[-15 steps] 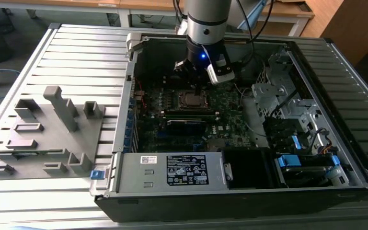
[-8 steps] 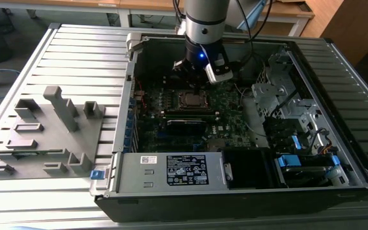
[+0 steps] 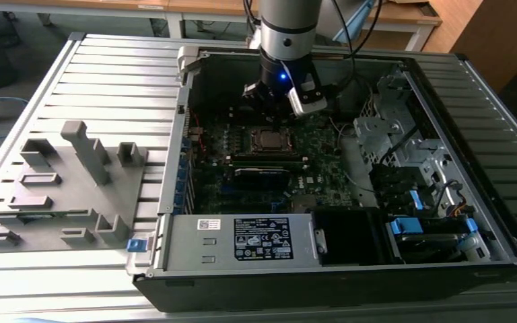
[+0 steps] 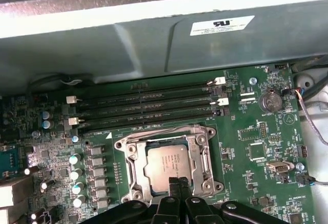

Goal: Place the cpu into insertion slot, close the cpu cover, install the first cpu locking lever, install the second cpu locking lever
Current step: 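Install the second cpu locking lever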

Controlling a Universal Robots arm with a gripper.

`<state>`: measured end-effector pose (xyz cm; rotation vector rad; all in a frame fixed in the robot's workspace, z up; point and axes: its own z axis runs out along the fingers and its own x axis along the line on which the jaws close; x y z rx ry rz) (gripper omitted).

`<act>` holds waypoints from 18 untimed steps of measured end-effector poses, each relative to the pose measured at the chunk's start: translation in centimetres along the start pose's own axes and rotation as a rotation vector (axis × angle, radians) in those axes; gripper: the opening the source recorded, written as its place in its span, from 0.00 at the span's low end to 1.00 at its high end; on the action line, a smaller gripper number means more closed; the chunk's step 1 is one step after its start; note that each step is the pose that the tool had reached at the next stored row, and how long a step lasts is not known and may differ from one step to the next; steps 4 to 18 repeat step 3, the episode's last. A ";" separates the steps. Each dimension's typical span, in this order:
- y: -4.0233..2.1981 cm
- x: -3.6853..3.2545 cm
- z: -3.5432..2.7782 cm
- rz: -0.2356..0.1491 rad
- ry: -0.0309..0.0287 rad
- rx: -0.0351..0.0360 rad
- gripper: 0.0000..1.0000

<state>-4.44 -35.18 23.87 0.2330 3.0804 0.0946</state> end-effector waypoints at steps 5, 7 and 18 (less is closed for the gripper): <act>0.03 0.00 0.00 0.000 0.0000 0.0000 0.11; 0.03 0.00 0.00 0.000 0.0000 0.0000 0.11; 0.03 0.00 0.00 0.000 0.0000 0.0000 0.11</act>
